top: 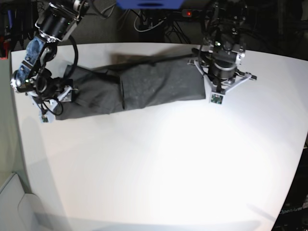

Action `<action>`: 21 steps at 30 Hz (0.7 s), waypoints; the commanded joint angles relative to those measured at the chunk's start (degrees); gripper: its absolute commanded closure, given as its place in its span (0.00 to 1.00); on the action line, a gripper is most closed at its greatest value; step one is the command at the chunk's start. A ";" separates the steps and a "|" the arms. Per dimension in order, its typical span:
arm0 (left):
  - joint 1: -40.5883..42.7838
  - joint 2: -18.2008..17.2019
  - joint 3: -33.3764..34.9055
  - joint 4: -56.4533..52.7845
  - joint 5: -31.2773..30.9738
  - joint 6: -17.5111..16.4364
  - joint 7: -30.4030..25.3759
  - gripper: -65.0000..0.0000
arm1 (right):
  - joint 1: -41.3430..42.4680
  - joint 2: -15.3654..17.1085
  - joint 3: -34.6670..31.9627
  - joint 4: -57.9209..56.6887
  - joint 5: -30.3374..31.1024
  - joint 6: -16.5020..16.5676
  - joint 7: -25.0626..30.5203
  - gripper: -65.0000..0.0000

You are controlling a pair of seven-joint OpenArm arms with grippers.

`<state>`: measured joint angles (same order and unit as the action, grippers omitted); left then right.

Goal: Layout the t-shirt on the table in an organized manner, then fold the t-shirt properly
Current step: 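Lift the strip end with the right gripper and fold it toward the left gripper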

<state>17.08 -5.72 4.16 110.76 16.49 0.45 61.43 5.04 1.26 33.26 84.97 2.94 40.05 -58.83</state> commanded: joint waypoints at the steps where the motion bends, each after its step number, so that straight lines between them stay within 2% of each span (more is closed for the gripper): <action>1: -0.77 0.05 -0.16 -0.03 0.52 0.39 -0.55 1.00 | 0.02 0.46 0.02 0.17 -1.49 -0.05 -1.79 0.34; 3: -1.74 0.13 -0.16 -1.88 0.52 0.39 -0.55 1.00 | -0.07 0.28 -0.16 0.17 -1.40 -0.05 -1.88 0.36; 12: -2.18 1.45 -0.25 -5.75 0.43 0.39 -0.64 1.00 | -0.16 0.11 -0.24 0.09 -1.40 -0.05 -1.96 0.58; 21: -4.64 3.39 -0.16 -12.34 0.43 0.39 -4.07 1.00 | -0.69 -0.07 -0.33 0.09 -1.31 -0.05 -2.05 0.97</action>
<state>12.84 -2.35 4.05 97.89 16.82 0.64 57.60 4.69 0.80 32.88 84.99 4.36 40.27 -58.81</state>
